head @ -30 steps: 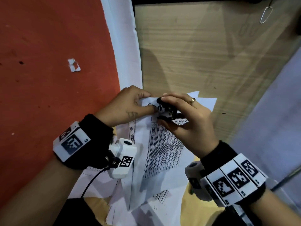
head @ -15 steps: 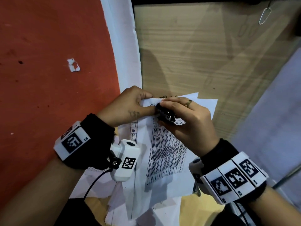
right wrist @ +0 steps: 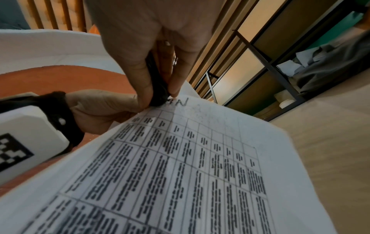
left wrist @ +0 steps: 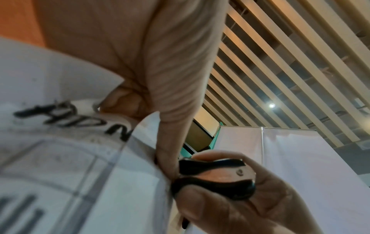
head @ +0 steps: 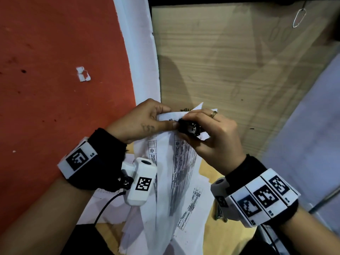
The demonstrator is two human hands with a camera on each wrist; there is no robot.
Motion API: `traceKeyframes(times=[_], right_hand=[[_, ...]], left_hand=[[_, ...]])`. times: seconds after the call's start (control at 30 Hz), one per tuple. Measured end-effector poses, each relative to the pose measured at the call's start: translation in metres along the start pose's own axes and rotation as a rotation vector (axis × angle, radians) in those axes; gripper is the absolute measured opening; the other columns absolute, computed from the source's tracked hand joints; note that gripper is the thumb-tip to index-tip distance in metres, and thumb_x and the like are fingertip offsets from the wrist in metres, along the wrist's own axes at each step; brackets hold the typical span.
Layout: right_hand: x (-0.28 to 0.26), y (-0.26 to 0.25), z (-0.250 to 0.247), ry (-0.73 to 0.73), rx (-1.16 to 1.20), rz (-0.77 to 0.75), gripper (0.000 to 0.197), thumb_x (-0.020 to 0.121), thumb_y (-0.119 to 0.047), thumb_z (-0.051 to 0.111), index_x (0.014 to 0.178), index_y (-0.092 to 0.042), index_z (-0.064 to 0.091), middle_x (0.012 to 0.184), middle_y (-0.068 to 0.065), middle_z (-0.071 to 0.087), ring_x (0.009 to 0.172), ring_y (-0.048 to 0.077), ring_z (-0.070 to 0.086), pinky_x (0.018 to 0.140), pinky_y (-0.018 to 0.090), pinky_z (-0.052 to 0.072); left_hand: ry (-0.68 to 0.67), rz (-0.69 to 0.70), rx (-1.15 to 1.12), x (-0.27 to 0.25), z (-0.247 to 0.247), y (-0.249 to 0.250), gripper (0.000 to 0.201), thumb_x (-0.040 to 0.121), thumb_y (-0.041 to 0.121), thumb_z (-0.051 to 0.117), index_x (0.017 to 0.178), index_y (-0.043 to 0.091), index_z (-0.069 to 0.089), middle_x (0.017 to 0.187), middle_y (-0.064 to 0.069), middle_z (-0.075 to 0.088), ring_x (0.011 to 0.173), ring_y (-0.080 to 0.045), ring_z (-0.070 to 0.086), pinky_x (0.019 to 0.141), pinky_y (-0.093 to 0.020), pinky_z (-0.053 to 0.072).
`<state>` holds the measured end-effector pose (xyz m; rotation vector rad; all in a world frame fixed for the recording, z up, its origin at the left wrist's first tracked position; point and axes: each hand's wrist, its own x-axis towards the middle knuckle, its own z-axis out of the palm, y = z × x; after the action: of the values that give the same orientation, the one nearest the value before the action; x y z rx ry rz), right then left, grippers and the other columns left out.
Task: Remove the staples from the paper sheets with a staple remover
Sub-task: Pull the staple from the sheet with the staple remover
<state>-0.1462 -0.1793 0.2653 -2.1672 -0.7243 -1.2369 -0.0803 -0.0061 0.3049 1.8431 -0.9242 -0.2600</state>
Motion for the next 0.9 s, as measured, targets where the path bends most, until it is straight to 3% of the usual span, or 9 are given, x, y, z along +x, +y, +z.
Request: traceKeyframes(times=[0.07, 0.13, 0.27, 0.33, 0.43, 0.6, 0.7, 0.8, 0.9], right_hand=[[0.001, 0.001, -0.001, 0.000, 0.042, 0.020, 0.020, 0.075, -0.011, 0.075, 0.091, -0.001, 0.069, 0.090, 0.007, 0.069, 0.080, 0.021, 0.064, 0.065, 0.036, 0.054], [0.001, 0.001, -0.002, 0.000, 0.090, 0.049, 0.022, 0.074, -0.011, 0.077, 0.093, -0.001, 0.069, 0.091, 0.007, 0.069, 0.082, 0.016, 0.063, 0.066, 0.031, 0.054], [0.000, -0.001, -0.003, 0.021, 0.187, 0.139, 0.028, 0.070, -0.014, 0.078, 0.095, -0.003, 0.070, 0.092, -0.001, 0.068, 0.085, 0.010, 0.062, 0.070, 0.022, 0.055], [-0.001, -0.002, -0.004, 0.036, 0.256, 0.193, 0.030, 0.069, -0.017, 0.079, 0.096, -0.007, 0.069, 0.092, -0.006, 0.067, 0.086, 0.007, 0.063, 0.071, 0.021, 0.056], [0.001, -0.002, -0.007, 0.059, 0.322, 0.243, 0.034, 0.068, -0.022, 0.080, 0.099, -0.020, 0.066, 0.093, -0.009, 0.068, 0.087, 0.010, 0.066, 0.070, 0.029, 0.057], [0.000, 0.000, -0.007, 0.091, 0.315, 0.245, 0.035, 0.068, -0.028, 0.080, 0.099, -0.024, 0.065, 0.093, -0.009, 0.069, 0.088, 0.010, 0.068, 0.076, 0.035, 0.057], [-0.001, 0.000, -0.008, 0.099, 0.353, 0.284, 0.035, 0.067, -0.025, 0.081, 0.099, -0.025, 0.067, 0.094, -0.008, 0.070, 0.089, 0.009, 0.068, 0.078, 0.031, 0.056], [0.000, -0.001, -0.011, 0.105, 0.352, 0.298, 0.033, 0.068, -0.026, 0.080, 0.098, -0.028, 0.065, 0.095, -0.009, 0.070, 0.089, 0.007, 0.068, 0.076, 0.025, 0.055], [0.002, 0.001, -0.013, 0.125, 0.300, 0.308, 0.032, 0.068, -0.023, 0.081, 0.097, -0.024, 0.066, 0.092, -0.007, 0.070, 0.087, 0.008, 0.068, 0.072, 0.030, 0.057]], left_hand=[[-0.002, -0.009, -0.031, -0.001, 0.001, 0.002, 0.010, 0.083, 0.008, 0.066, 0.086, -0.002, 0.066, 0.075, 0.000, 0.068, 0.067, -0.002, 0.060, 0.062, -0.012, 0.046], [0.003, -0.010, -0.065, -0.002, 0.003, 0.003, 0.004, 0.084, 0.002, 0.061, 0.085, 0.003, 0.065, 0.070, 0.008, 0.068, 0.063, 0.001, 0.060, 0.059, -0.009, 0.045], [0.040, -0.017, -0.129, -0.002, 0.003, -0.001, 0.020, 0.083, 0.006, 0.066, 0.096, -0.009, 0.065, 0.091, -0.023, 0.069, 0.079, -0.019, 0.060, 0.069, -0.022, 0.050], [0.043, -0.003, -0.148, -0.002, 0.004, 0.000, 0.021, 0.078, 0.012, 0.069, 0.092, -0.004, 0.068, 0.085, -0.016, 0.070, 0.076, -0.016, 0.062, 0.068, -0.022, 0.050], [0.047, 0.016, -0.200, -0.003, 0.006, 0.002, 0.015, 0.074, 0.014, 0.065, 0.086, 0.004, 0.069, 0.075, -0.002, 0.070, 0.068, -0.009, 0.063, 0.064, -0.018, 0.051], [0.091, 0.037, -0.223, -0.003, 0.010, 0.003, 0.025, 0.073, 0.015, 0.066, 0.088, -0.004, 0.068, 0.080, -0.014, 0.067, 0.068, -0.015, 0.062, 0.061, -0.020, 0.051], [0.120, 0.059, -0.215, -0.002, 0.012, 0.002, 0.022, 0.073, 0.015, 0.066, 0.085, -0.004, 0.067, 0.076, -0.010, 0.066, 0.064, -0.010, 0.060, 0.058, -0.016, 0.048], [0.156, 0.033, -0.236, -0.002, 0.015, -0.003, 0.020, 0.077, 0.013, 0.071, 0.090, 0.000, 0.068, 0.086, -0.011, 0.070, 0.074, -0.014, 0.063, 0.067, -0.023, 0.051], [0.206, 0.024, -0.175, -0.002, 0.016, -0.007, 0.015, 0.083, 0.011, 0.068, 0.095, 0.001, 0.068, 0.094, -0.014, 0.070, 0.080, -0.015, 0.063, 0.071, -0.026, 0.052]])
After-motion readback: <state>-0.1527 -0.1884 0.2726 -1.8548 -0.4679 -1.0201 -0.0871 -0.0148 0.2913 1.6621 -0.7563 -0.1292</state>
